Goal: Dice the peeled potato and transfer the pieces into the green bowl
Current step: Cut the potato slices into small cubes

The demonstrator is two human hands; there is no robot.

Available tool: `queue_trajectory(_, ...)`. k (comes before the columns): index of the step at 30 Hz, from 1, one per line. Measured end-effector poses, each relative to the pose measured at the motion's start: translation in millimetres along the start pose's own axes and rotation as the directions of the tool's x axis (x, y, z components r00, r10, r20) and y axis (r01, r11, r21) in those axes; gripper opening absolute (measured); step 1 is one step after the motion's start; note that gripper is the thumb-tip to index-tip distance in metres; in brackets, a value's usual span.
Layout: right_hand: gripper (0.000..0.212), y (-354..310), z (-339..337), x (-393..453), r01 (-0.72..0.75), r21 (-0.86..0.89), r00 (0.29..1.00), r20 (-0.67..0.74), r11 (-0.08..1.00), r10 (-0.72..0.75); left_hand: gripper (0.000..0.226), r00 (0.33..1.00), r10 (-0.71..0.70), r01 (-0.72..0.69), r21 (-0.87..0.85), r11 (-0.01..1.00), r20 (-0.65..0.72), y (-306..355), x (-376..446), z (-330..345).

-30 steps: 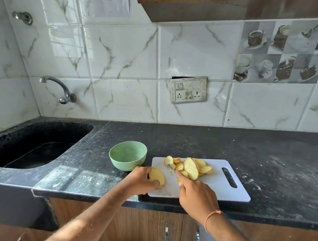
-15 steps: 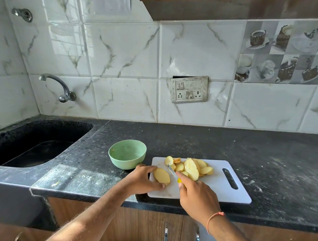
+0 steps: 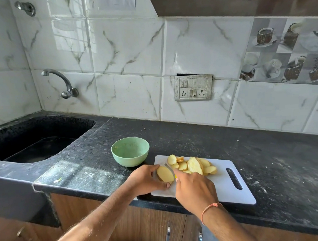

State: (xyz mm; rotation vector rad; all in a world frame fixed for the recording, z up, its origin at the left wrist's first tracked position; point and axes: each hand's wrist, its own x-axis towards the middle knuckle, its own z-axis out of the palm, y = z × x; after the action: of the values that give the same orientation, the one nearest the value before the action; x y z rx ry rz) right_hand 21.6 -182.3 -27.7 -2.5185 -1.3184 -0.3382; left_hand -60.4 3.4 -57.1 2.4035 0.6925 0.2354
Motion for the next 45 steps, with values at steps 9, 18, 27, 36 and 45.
queue_trajectory(9, 0.042, -1, 4, 4, 0.029, -0.044, 0.999, 0.036, 0.999, -0.027, 0.067, 0.999, -0.026, 0.026, -0.018, 0.999, 0.043, 3, 5, -5)
queue_trajectory(18, 0.059, 3, 7, 11, 0.067, -0.02, 0.986, 0.155, 0.998, -0.063, 0.068, 0.998, -0.054, 0.055, -0.039, 0.998, 0.039, 3, 8, -5)
queue_trajectory(27, 0.065, 13, 1, -14, 0.017, 0.031, 0.975, 0.22, 0.999, -0.024, 0.081, 0.999, -0.033, 0.034, -0.011, 0.999, 0.011, 7, 4, -6)
queue_trajectory(36, 0.061, 18, -14, -51, -0.018, 0.032, 0.961, 0.277, 0.999, 0.008, 0.062, 1.0, -0.008, 0.008, -0.022, 1.0, 0.02, 10, 1, -7)
queue_trajectory(45, 0.056, 24, -22, -57, -0.072, 0.131, 0.986, 0.161, 0.989, 0.051, 0.073, 1.0, 0.016, -0.016, 0.003, 1.0, 0.024, 9, -6, -8)
